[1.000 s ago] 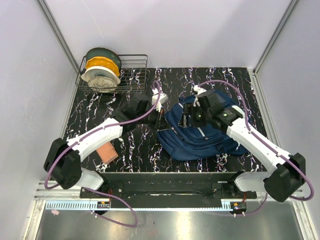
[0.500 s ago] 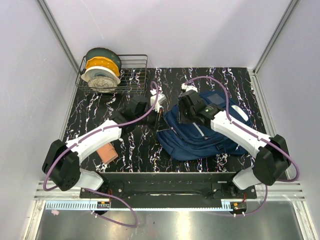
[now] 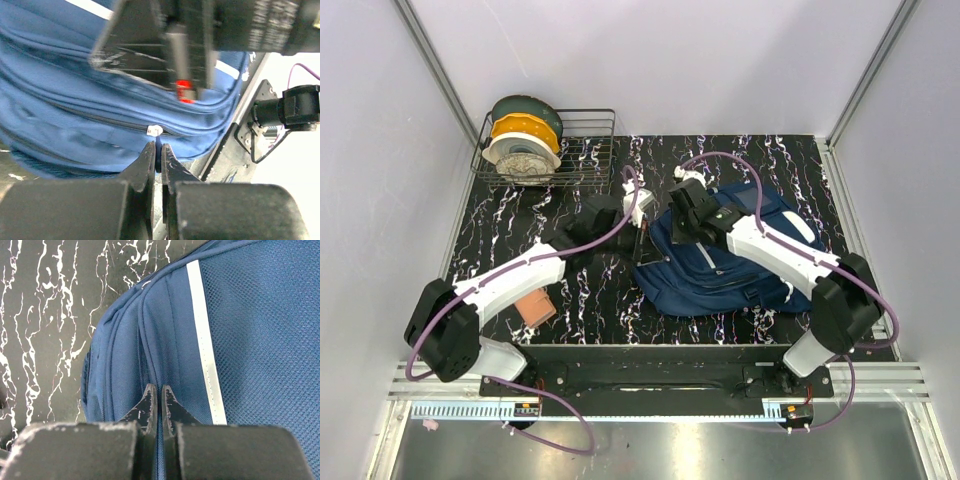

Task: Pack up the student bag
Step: Zip the student bag at the center of the board.

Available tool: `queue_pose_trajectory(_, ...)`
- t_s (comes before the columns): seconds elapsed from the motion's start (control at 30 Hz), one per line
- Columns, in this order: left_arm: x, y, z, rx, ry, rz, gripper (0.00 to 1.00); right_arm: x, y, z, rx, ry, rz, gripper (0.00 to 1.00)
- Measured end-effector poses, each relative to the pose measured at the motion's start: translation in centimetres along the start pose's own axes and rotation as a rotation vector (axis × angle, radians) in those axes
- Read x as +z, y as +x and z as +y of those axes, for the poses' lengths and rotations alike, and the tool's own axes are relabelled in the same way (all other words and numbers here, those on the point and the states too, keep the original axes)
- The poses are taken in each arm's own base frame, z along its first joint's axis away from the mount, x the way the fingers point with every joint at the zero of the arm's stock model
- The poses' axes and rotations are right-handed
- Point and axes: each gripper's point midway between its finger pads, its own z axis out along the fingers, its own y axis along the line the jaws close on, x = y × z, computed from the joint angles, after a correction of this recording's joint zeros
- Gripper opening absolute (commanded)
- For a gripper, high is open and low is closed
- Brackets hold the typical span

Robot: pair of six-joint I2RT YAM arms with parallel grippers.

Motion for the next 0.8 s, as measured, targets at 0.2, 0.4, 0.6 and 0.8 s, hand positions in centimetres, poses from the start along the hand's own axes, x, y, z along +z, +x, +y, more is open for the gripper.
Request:
queue_pose_trajectory(0.2,1.2,1.6,-3.1,0.029,0.057,0.040,0.00,1.1,-0.5,0.2,0.015,0.024,0.012,0.00)
queue_pose_trajectory(0.4,2.2,2.8,-6.7,0.066,0.120,0.049,0.00,2.1,-1.5,0.1,0.061,0.016,0.027,0.00)
queue_pose_trajectory(0.6,3.5,2.0,-8.5,0.072,0.100,-0.034,0.00,2.6,-2.3,0.2,0.114,-0.035,0.060,0.00)
queue_pose_trajectory(0.8,5.4,2.4,-9.0,0.080,0.081,-0.056,0.00,3.0,-1.9,0.5,0.128,-0.077,0.100,0.00)
